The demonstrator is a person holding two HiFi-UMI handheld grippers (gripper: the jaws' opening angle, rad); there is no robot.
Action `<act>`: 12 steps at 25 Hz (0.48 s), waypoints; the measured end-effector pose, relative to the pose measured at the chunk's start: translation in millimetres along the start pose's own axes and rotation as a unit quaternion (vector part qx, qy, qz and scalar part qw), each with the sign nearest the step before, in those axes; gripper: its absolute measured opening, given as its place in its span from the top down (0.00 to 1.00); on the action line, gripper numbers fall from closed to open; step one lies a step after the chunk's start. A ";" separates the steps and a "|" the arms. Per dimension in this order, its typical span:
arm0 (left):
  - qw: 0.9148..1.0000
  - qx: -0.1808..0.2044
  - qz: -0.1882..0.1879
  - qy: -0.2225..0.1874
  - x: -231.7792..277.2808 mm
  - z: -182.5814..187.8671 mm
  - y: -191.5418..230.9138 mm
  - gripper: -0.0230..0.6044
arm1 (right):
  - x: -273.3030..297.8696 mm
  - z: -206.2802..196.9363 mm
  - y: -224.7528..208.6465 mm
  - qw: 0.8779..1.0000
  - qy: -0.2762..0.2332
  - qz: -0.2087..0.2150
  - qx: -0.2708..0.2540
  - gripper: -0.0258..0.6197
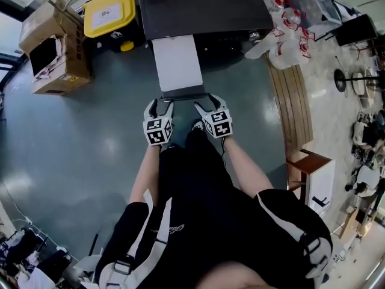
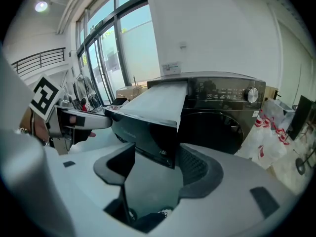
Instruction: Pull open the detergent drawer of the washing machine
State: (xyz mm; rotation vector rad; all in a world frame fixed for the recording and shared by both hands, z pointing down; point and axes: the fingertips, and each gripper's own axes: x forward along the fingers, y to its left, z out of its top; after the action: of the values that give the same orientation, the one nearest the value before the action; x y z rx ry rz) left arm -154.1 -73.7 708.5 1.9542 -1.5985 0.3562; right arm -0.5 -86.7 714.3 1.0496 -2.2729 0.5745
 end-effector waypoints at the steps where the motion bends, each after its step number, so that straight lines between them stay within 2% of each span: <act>1: 1.000 -0.009 -0.001 -0.001 -4.1 -0.4 -2.4 0.49 | -4.6 -2.5 1.3 1.000 0.001 -0.004 0.013 0.52; 5: 1.000 0.005 -0.026 -0.003 -27.1 1.7 -20.0 0.52 | -27.7 -3.2 16.1 0.999 0.007 -0.019 0.048 0.57; 7: 0.999 0.014 -0.028 -0.003 -40.2 4.2 -26.7 0.57 | -39.2 -0.6 26.1 0.999 0.011 -0.022 0.039 0.66; 9: 0.999 0.030 -0.021 0.002 -49.7 6.1 -31.7 0.68 | -48.2 4.4 33.8 0.999 0.014 -0.026 0.026 0.74; 11: 0.999 0.038 -0.019 0.001 -59.2 11.1 -34.3 0.80 | -54.2 13.7 43.3 0.999 0.011 -0.026 0.018 0.90; 12: 0.999 0.034 -0.024 -0.003 -64.7 15.0 -34.6 0.88 | -56.4 19.9 50.0 1.000 0.008 -0.021 0.016 0.95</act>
State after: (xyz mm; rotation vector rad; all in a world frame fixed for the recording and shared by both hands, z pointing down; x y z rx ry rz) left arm -139.2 -26.8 652.0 2.0427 -1.5598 0.3911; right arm -15.9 -37.6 655.7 1.1028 -2.2298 0.6020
